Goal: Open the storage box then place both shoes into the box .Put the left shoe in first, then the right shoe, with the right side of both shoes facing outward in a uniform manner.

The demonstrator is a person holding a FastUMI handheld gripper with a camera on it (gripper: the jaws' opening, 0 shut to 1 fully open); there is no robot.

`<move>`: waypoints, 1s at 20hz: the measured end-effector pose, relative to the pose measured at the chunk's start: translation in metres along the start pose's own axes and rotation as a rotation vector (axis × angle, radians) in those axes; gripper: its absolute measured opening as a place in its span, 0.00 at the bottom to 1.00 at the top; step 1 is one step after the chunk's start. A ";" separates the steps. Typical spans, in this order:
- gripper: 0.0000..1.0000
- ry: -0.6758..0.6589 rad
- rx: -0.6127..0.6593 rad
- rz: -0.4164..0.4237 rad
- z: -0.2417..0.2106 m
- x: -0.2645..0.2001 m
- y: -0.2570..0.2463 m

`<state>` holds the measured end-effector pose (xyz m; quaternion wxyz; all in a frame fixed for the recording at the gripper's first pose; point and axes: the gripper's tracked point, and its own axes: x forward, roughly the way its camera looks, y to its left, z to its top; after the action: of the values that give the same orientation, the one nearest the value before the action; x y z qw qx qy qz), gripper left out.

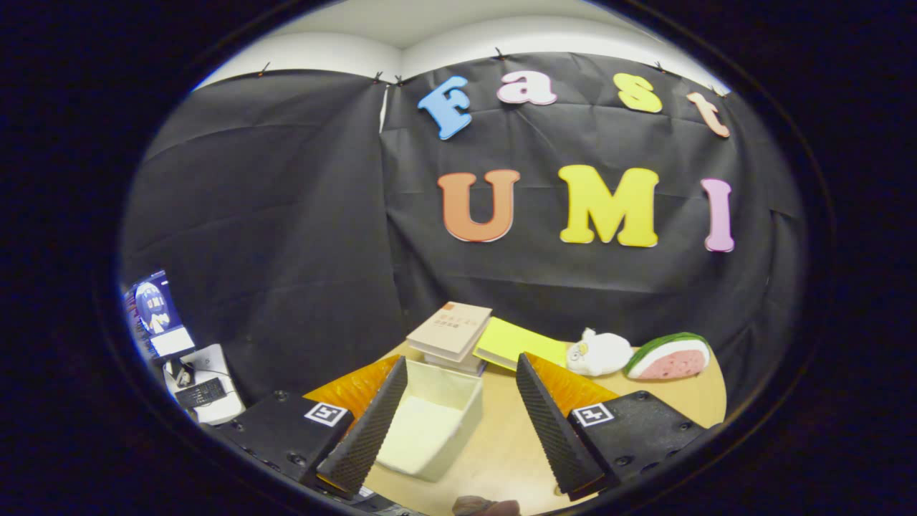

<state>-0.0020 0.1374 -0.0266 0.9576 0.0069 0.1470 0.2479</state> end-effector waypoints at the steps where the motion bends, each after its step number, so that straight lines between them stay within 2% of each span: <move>1: 0.98 -0.004 0.011 -0.032 -0.001 -0.007 -0.024; 7: 0.98 0.012 0.082 -0.212 -0.030 -0.050 -0.154; 12: 0.98 0.047 0.116 -0.277 -0.062 -0.069 -0.214; 16: 0.99 0.108 0.116 -0.276 -0.098 -0.059 -0.238; 20: 0.98 0.263 0.123 -0.207 -0.159 -0.028 -0.239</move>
<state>0.0421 -0.0949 -0.1915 0.9481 0.0179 0.2860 0.1375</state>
